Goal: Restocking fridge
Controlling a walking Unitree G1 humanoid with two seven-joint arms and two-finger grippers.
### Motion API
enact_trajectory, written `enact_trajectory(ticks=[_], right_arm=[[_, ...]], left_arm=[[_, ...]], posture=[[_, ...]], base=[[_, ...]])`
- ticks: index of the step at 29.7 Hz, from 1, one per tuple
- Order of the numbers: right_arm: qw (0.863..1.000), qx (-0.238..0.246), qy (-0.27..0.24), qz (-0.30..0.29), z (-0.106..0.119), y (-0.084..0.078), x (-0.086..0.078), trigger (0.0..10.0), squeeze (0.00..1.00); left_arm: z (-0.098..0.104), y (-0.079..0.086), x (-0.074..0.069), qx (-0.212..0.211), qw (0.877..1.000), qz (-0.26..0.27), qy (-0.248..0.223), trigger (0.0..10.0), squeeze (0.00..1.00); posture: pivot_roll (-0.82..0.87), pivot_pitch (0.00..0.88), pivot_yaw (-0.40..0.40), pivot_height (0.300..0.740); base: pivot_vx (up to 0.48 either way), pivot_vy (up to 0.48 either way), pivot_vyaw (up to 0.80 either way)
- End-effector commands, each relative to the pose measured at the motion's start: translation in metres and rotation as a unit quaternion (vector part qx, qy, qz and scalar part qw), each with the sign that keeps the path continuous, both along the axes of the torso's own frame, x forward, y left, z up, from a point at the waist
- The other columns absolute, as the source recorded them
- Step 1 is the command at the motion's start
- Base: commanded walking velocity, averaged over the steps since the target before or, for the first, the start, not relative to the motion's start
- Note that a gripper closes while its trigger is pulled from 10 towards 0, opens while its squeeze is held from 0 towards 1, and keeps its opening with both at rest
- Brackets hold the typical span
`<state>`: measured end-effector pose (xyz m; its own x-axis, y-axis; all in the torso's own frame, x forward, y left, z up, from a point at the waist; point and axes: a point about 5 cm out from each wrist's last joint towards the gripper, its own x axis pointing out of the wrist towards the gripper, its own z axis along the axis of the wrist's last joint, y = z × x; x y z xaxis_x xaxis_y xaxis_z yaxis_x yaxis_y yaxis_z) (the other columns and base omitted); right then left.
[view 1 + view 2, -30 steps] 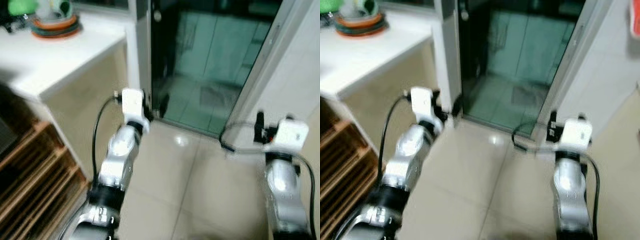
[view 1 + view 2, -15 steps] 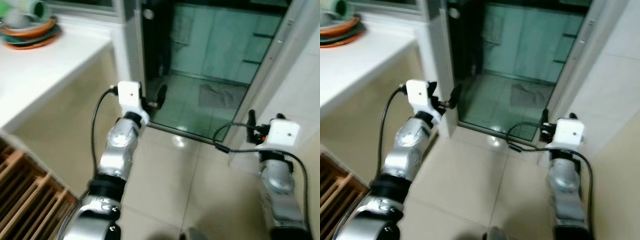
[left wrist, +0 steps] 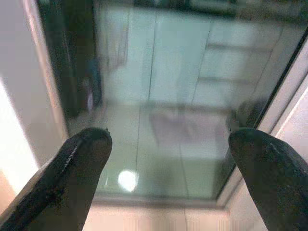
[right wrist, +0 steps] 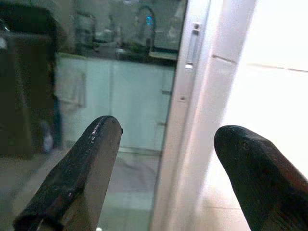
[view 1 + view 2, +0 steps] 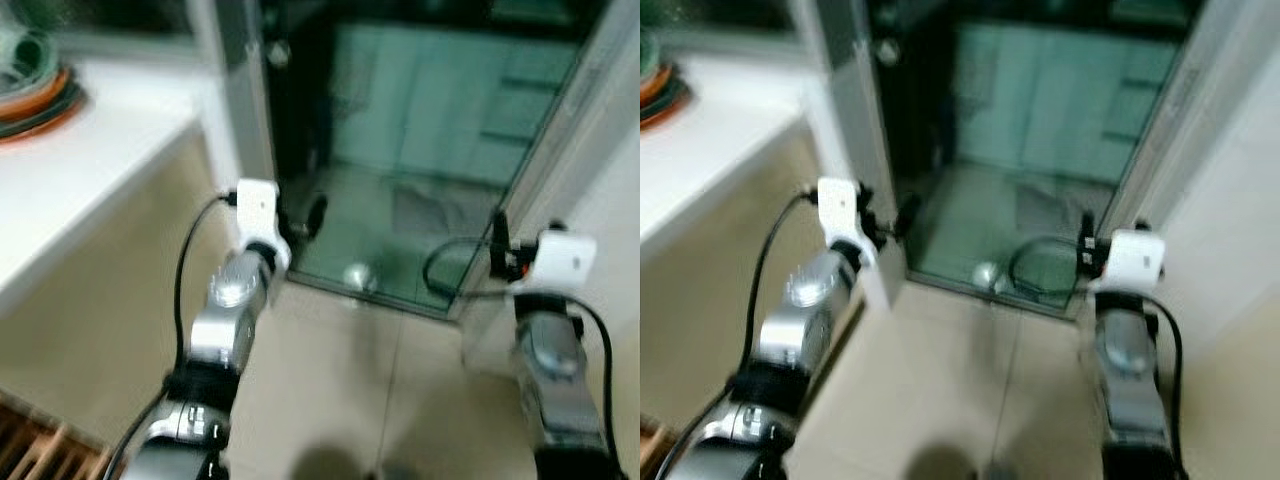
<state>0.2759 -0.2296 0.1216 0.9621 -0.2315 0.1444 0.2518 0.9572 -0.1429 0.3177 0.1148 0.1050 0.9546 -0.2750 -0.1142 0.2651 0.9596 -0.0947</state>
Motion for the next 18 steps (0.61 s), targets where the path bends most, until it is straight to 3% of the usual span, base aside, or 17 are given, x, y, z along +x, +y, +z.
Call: enact_trajectory(ticks=[1, 5, 9, 10, 12, 14, 18], right_arm=[[1.0, 0.01, 0.003, 0.023, 0.001, 0.008, 0.004, 10.0, 0.0], [1.0, 0.007, 0.01, 0.027, 0.001, 0.007, 0.003, 10.0, 0.0], [1.0, 0.013, 0.006, 0.024, 0.004, 0.006, -0.001, 10.0, 0.0], [0.999, 0.045, 0.005, 0.029, 0.006, 0.007, -0.015, 10.0, 0.0], [0.991, 0.115, 0.019, 0.066, 0.004, 0.014, -0.031, 10.0, 0.0], [0.988, 0.115, 0.03, 0.102, 0.004, 0.021, -0.034, 10.0, 0.0], [0.988, 0.113, 0.044, 0.095, 0.001, 0.021, -0.034, 10.0, 0.0]], left_arm=[[0.004, 0.019, -0.007, 0.022, 0.999, 0.026, 0.002, 10.0, 0.0], [0.005, 0.028, -0.027, 0.063, 0.998, 0.025, 0.017, 10.0, 0.0], [0.009, 0.032, -0.04, 0.059, 0.998, 0.024, 0.016, 10.0, 0.0], [0.023, 0.039, -0.057, 0.028, 0.998, 0.045, -0.033, 10.0, 0.0], [0.032, 0.047, -0.069, 0.013, 0.996, 0.064, -0.056, 10.0, 0.0], [0.028, 0.031, -0.072, 0.022, 1.0, 0.011, -0.014, 10.0, 0.0], [0.027, 0.03, -0.072, 0.013, 1.0, 0.01, -0.001, 10.0, 0.0]], posture=[[-0.16, 0.0, -0.008, 0.74], [-0.14, 0.0, -0.021, 0.74], [-0.13, 0.0, -0.019, 0.74], [-0.12, 0.0, -0.016, 0.74], [-0.12, 0.0, -0.017, 0.74], [-0.11, 0.0, -0.026, 0.74], [-0.11, 0.0, -0.021, 0.74]], base=[[0.0, 0.0, 0.0], [0.0, 0.0, 0.0], [0.0, 0.0, 0.0], [0.0, 0.0, 0.0], [0.0, 0.0, 0.0], [0.0, 0.0, 0.0], [0.0, 0.0, 0.0]])
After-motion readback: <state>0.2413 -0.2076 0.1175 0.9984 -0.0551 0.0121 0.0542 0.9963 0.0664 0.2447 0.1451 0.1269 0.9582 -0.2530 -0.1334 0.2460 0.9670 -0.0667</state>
